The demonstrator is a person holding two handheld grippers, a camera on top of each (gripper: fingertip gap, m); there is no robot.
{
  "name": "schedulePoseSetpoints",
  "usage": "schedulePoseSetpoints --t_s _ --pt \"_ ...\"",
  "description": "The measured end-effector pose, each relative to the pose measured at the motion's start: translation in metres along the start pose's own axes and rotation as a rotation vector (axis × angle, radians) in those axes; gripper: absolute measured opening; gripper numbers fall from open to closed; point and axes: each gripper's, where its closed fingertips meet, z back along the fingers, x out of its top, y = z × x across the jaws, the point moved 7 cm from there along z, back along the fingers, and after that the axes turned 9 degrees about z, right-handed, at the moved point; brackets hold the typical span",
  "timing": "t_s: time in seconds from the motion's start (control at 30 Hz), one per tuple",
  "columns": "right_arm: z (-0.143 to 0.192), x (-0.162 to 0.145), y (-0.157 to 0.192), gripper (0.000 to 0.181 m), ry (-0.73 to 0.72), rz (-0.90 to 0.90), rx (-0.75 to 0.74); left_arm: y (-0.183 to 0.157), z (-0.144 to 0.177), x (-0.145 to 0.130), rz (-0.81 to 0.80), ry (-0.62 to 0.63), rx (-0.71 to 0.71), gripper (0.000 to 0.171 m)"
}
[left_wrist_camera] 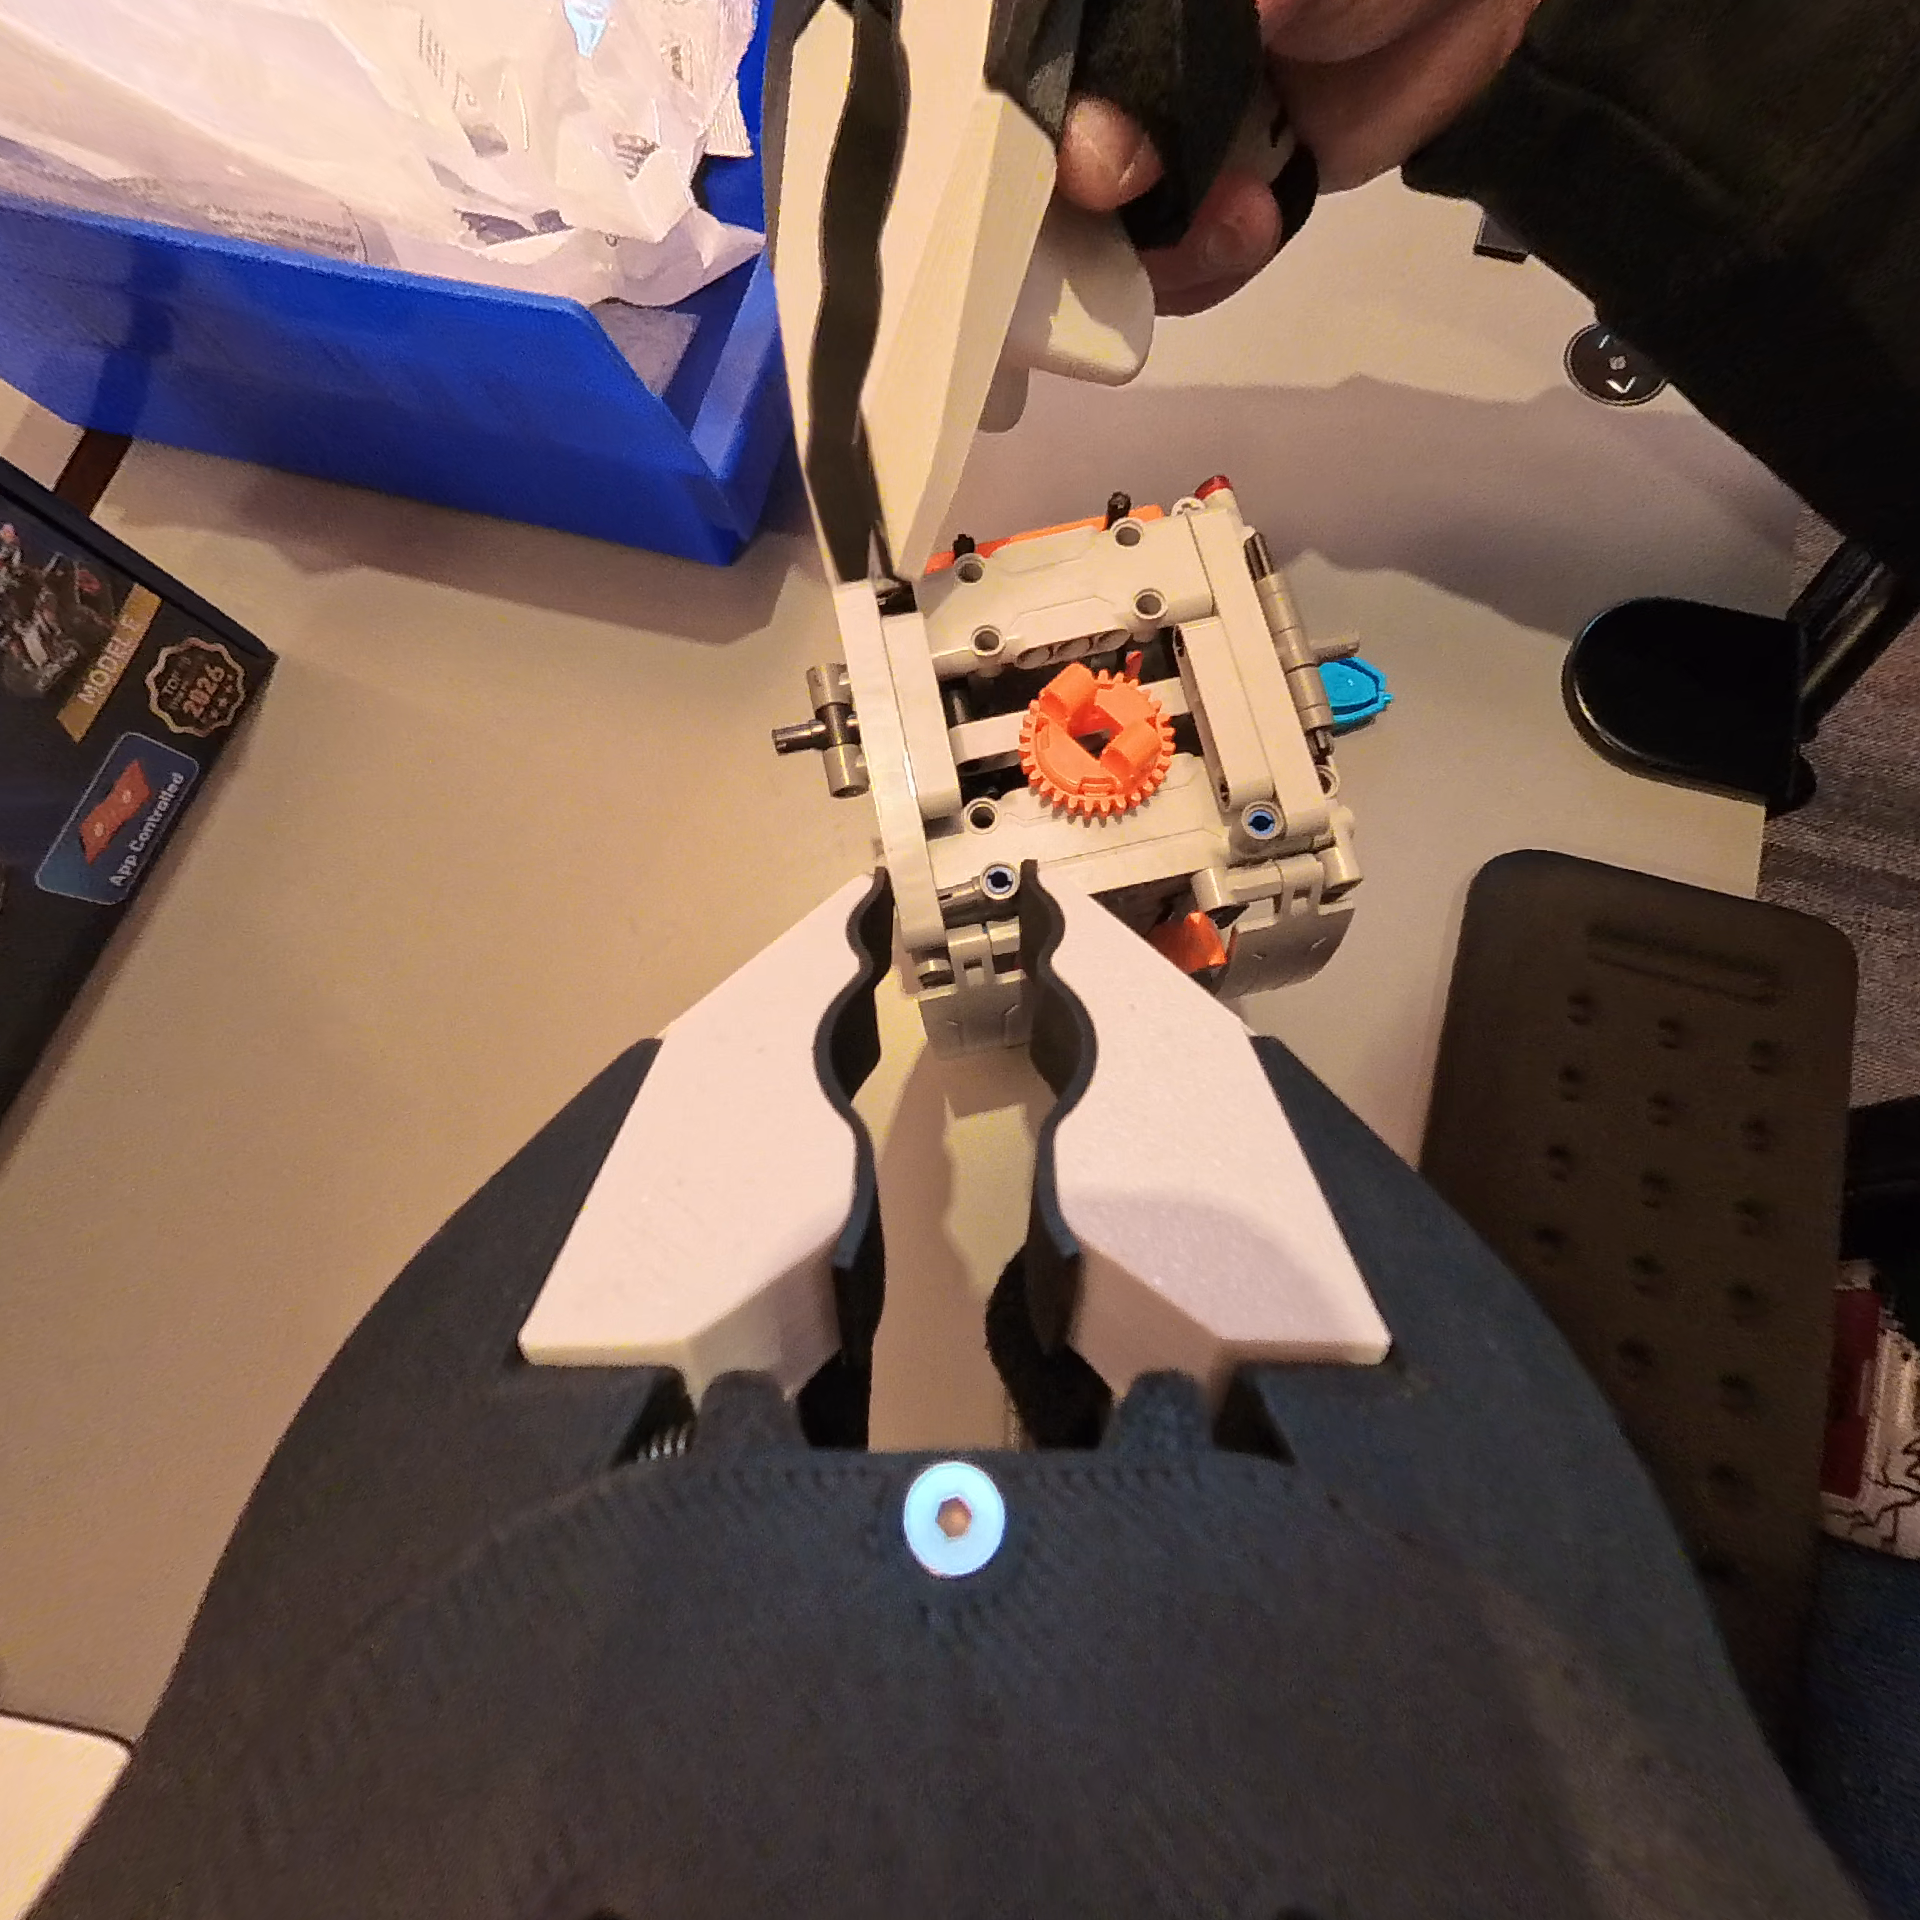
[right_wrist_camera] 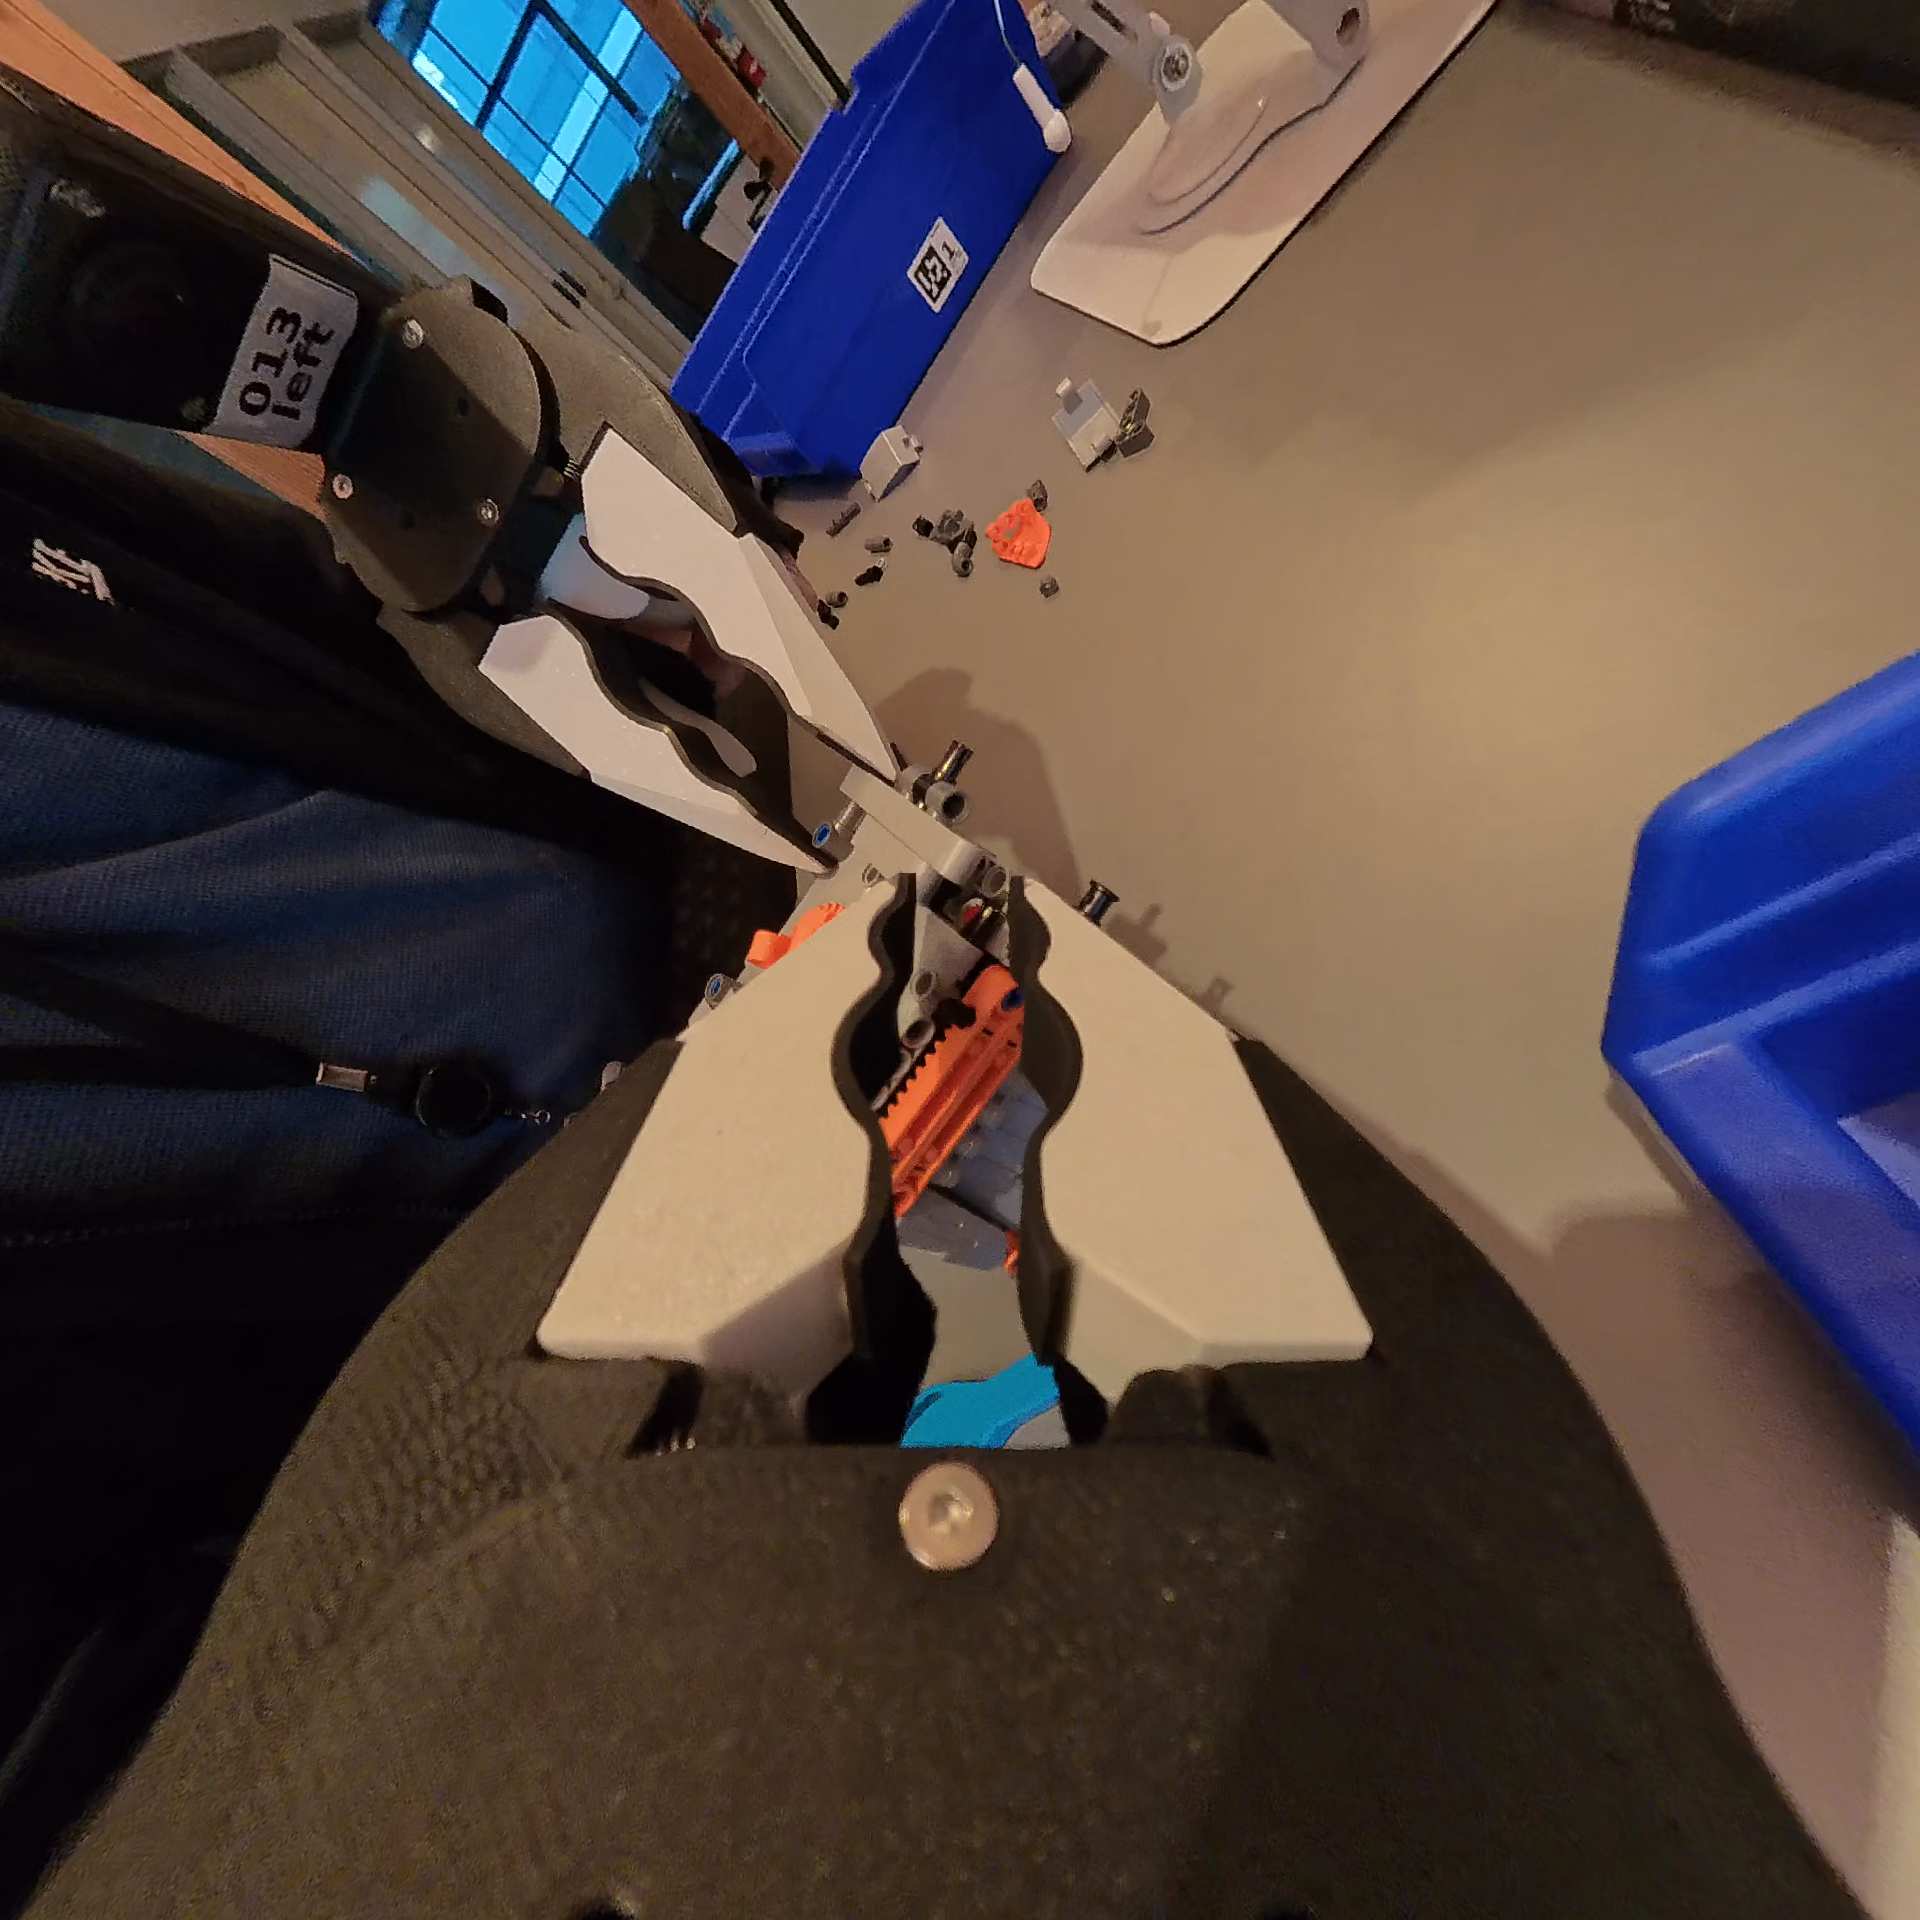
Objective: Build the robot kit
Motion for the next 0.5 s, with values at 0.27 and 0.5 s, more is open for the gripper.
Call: schedulePoseSetpoints --t_s 0.27,0.5 --pt "-0.0103 0.0046 0.0013 0.011 0.03 0.007 0.027 -0.0005 -0.0001 0.0002 -0.02 -0.002 0.0 0.022" --pt "-0.0096 0.0065 -0.0015 0.009 0.028 -0.004 0.057 0.0023 -0.0003 0.0003 -0.037 -0.003 -0.01 0.022"
